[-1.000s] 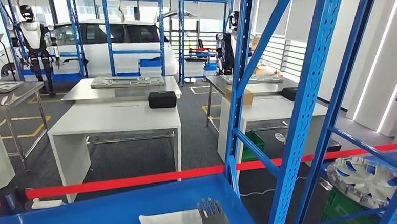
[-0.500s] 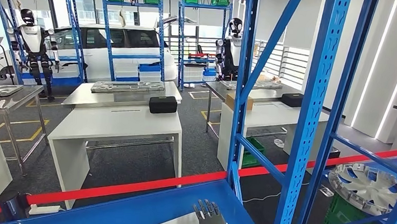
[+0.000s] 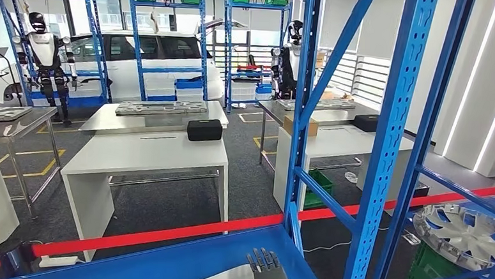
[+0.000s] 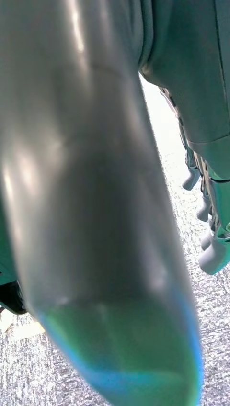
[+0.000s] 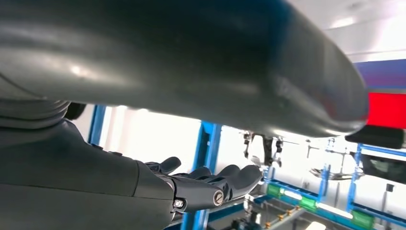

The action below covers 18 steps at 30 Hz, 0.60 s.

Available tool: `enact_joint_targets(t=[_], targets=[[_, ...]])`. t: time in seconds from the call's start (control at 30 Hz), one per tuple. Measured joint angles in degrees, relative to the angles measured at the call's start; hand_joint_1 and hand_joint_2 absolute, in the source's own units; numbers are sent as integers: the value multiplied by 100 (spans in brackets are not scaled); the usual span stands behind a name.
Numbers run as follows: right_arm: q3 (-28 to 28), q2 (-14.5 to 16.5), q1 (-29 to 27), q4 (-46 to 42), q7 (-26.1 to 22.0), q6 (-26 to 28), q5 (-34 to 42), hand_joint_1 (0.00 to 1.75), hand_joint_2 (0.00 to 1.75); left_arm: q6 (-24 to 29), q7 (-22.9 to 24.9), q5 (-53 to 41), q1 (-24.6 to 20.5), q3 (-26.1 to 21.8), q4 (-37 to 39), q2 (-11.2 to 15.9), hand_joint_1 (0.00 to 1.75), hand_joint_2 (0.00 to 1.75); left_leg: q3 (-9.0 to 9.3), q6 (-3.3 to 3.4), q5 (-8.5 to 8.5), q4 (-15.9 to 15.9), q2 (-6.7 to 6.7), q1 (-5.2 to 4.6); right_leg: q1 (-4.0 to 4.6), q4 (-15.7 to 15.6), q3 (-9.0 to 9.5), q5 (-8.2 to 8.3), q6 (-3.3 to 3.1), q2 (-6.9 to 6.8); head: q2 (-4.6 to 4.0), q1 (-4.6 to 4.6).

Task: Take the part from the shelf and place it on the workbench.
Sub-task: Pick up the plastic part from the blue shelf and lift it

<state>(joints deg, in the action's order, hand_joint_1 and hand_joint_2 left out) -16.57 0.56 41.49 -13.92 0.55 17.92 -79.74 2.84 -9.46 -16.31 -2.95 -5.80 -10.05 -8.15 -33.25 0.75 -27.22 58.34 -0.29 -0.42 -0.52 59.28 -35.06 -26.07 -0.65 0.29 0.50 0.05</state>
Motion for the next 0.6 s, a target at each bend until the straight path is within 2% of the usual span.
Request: enact_joint_targets(t=[0.03, 0.07, 0.3, 0.6], targets=[[0, 2, 4, 0, -7, -5, -4, 0, 0, 2, 1, 8, 1, -2, 0, 4, 0, 0, 9, 30, 2, -18, 0, 0, 2, 0, 1, -3, -9, 2, 0, -2], [0, 6, 5, 0, -14, -11, -8, 0, 0, 5, -1, 20, 2, -5, 0, 8, 0, 0, 18, 18, 10, -34, 0, -1, 4, 0, 1, -5, -19, 2, 0, -3], [0, 58, 19, 0, -114, -9, -21, 0, 0, 17, -2, 62, 34, -84, 3, 21, 0, 0, 73, -160, 55, -94, -2, 3, 7, 3, 2, -21, -60, -2, 0, -9], [0, 66, 52, 0, -278, 76, -60, 0, 0, 52, 61, 55, 46, -98, 7, 24, 0, 0, 89, -180, 61, -94, -7, 1, -11, -13, 12, -18, -55, -2, 0, -8]])
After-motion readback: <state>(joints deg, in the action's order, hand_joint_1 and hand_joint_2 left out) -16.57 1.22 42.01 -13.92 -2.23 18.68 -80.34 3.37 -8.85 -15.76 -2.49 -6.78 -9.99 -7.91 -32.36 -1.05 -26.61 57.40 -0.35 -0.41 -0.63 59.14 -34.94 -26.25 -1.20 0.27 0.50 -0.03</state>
